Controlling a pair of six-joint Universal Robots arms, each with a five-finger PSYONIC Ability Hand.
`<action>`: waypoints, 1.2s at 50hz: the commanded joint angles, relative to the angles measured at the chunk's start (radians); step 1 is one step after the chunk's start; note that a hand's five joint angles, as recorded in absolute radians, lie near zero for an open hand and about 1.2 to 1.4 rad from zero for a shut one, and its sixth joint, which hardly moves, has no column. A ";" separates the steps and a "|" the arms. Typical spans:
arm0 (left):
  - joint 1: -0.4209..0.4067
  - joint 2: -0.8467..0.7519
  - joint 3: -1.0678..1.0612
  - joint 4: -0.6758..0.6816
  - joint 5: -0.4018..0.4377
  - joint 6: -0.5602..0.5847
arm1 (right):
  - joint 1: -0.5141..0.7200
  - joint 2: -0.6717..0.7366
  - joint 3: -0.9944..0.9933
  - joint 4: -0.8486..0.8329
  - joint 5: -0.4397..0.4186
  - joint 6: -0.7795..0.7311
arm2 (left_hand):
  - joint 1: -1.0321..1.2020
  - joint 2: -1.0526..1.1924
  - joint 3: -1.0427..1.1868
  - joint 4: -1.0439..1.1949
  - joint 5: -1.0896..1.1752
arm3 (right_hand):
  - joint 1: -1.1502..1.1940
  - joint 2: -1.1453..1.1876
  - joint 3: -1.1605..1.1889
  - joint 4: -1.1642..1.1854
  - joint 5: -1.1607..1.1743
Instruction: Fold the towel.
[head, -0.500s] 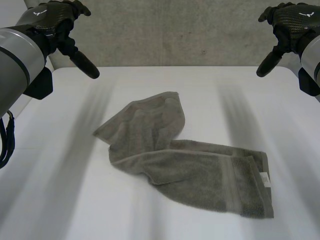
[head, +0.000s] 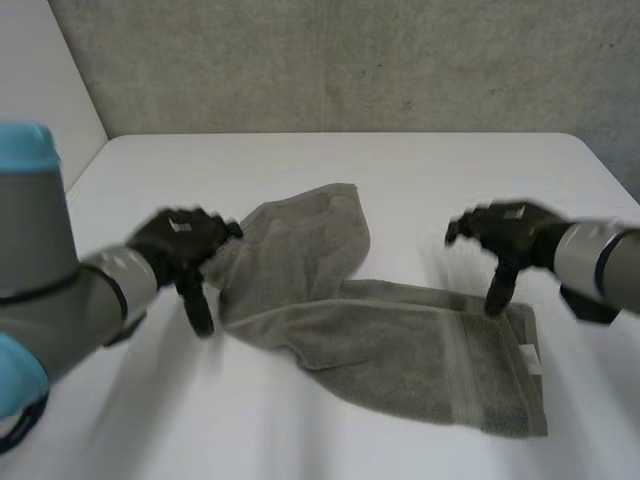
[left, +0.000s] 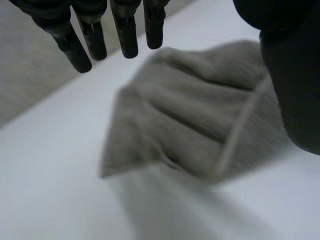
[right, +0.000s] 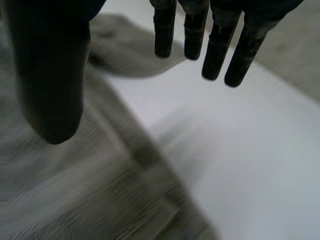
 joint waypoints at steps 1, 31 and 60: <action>-0.008 -0.075 -0.102 0.119 0.073 0.001 | 0.001 0.073 0.158 -0.208 0.002 -0.004 | 0.050 0.032 0.037 0.044 0.033 | 0.113 0.111 0.112 0.111 0.102; -0.009 -0.241 -0.102 0.296 0.066 0.002 | -0.005 0.181 0.233 -0.370 0.080 0.008 | 0.387 0.369 0.374 0.382 0.370 | 0.234 0.232 0.232 0.231 0.222; -0.006 -0.171 -0.110 0.294 0.079 -0.014 | -0.031 0.149 0.232 -0.376 0.083 0.011 | 1.130 1.112 1.117 1.124 1.113 | 1.034 1.032 1.032 1.032 1.022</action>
